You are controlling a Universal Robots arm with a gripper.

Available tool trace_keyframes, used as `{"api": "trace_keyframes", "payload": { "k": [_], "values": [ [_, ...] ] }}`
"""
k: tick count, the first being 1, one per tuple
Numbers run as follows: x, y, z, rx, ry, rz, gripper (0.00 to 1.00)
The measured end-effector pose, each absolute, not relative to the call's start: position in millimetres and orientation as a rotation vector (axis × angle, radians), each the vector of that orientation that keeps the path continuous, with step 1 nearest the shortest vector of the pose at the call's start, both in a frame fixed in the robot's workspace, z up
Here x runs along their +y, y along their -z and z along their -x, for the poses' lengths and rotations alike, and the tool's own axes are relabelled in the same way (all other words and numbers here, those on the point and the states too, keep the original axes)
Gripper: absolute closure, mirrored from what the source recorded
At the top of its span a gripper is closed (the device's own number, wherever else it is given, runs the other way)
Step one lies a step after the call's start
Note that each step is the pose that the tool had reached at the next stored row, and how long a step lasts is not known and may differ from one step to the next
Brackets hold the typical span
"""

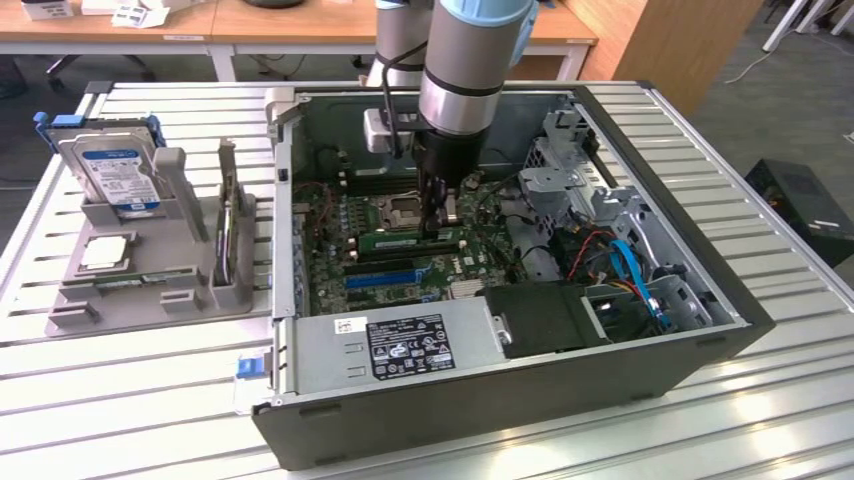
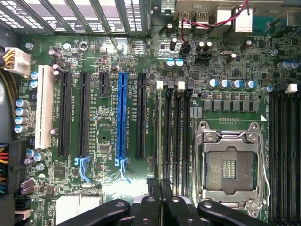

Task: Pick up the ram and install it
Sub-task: 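Insert the ram into the slot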

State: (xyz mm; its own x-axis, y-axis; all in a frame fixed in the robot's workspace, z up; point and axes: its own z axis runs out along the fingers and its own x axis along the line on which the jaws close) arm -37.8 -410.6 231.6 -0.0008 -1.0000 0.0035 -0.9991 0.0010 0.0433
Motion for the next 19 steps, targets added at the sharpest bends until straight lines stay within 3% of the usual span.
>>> {"api": "trace_keyframes", "payload": {
  "k": [19],
  "values": [
    [-410.5,-228.0,37.8,-2.199,0.044,-2.197,0.88]
  ]
}}
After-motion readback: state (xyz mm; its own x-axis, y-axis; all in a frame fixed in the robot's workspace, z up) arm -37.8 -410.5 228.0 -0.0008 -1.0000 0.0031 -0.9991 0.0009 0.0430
